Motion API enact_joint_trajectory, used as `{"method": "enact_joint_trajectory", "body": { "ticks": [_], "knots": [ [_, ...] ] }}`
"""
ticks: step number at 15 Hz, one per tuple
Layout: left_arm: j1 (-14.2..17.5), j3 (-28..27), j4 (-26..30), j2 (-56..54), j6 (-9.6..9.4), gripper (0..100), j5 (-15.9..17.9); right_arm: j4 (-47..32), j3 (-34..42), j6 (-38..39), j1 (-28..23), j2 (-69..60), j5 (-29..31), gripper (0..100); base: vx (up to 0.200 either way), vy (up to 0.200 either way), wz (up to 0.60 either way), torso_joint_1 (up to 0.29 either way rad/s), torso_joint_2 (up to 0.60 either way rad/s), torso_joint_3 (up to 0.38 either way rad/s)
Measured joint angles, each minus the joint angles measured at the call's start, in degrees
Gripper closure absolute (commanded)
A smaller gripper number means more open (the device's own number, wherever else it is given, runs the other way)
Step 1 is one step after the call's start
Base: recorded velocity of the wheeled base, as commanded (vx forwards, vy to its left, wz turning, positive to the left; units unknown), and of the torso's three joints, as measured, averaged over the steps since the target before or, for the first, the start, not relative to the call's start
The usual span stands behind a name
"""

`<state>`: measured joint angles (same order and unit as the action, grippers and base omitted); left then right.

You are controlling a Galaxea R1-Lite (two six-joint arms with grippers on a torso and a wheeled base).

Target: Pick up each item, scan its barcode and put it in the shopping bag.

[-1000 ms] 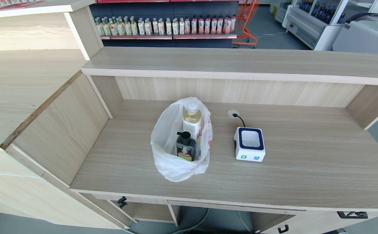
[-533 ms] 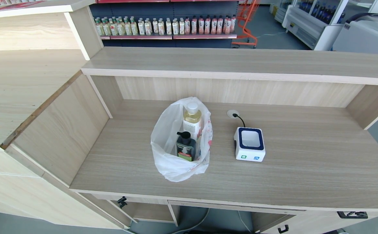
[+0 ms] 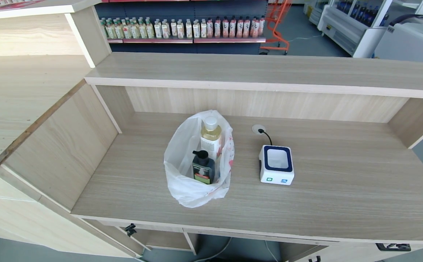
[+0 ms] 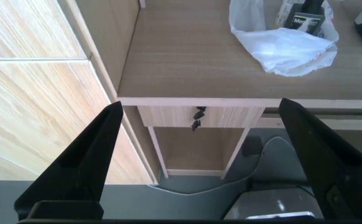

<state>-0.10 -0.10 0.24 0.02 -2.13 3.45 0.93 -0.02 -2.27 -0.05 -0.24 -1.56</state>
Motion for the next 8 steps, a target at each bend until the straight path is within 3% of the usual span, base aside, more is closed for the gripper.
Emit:
{"method": "enact_joint_trajectory", "body": {
  "ticks": [3, 8],
  "knots": [
    [0.0, 0.0, 0.0, 0.0, -0.68, 0, 0.0, 0.0, 0.0, 0.0, 0.0, 0.0, 0.0, 100, 0.0, -0.2, 0.0, 0.001, 0.0, 0.002],
    [0.0, 0.0, 0.0, 0.0, 0.52, 0, 0.0, 0.0, 0.0, 0.0, 0.0, 0.0, 0.0, 100, 0.0, 0.0, 0.0, 0.0, 0.0, 0.0]
  ]
}}
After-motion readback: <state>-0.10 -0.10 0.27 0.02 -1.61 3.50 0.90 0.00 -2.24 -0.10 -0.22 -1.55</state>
